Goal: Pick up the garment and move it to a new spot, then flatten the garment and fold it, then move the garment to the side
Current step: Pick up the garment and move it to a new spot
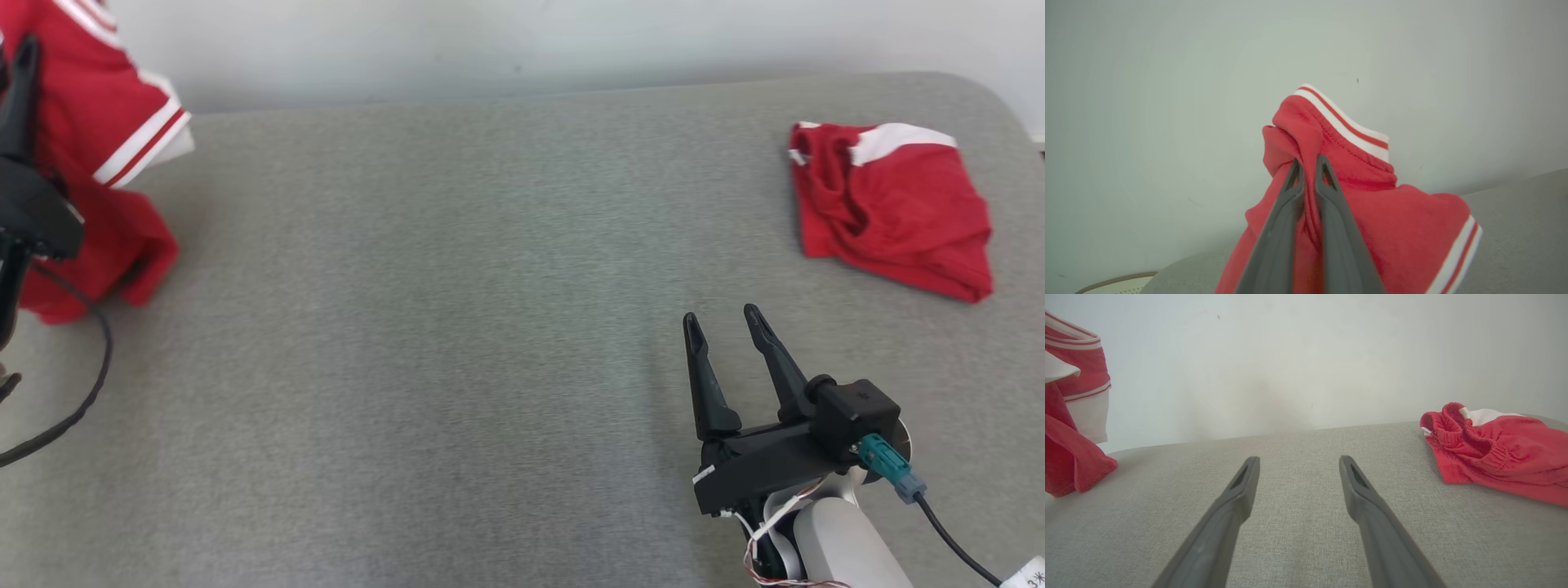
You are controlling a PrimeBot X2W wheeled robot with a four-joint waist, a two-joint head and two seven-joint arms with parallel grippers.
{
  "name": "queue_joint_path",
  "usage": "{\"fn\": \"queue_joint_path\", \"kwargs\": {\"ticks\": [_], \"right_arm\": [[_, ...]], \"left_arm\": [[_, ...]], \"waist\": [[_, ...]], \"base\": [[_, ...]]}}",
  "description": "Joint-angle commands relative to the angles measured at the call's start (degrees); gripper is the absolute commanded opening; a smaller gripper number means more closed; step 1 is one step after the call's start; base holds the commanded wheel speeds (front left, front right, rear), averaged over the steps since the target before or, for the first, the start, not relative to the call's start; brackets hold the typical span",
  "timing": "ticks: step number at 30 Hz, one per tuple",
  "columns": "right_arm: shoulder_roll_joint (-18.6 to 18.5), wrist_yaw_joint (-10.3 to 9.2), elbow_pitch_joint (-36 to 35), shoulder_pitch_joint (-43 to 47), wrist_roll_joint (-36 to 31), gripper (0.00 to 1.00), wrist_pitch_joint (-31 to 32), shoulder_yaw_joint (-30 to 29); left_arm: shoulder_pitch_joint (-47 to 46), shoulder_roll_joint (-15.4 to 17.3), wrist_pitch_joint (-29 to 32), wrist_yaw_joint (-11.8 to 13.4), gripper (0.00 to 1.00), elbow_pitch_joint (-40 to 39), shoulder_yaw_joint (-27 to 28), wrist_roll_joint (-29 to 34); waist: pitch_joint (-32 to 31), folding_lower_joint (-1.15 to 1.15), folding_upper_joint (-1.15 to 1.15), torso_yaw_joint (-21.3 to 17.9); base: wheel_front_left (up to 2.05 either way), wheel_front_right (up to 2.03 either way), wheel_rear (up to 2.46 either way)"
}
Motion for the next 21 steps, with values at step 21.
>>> {"fn": "queue_joint_path", "kwargs": {"ticks": [21], "right_arm": [[-0.01, -0.04, -2.05, 2.16, 4.8, 1.0, -0.24, -0.73]], "left_arm": [[1.65, -2.61, 12.22, 0.74, 0.0, -25.14, -6.2, -3.55]], "waist": [[-0.96, 0.0, 0.0, -13.15]], "base": [[0.0, 0.0, 0.0]]}}
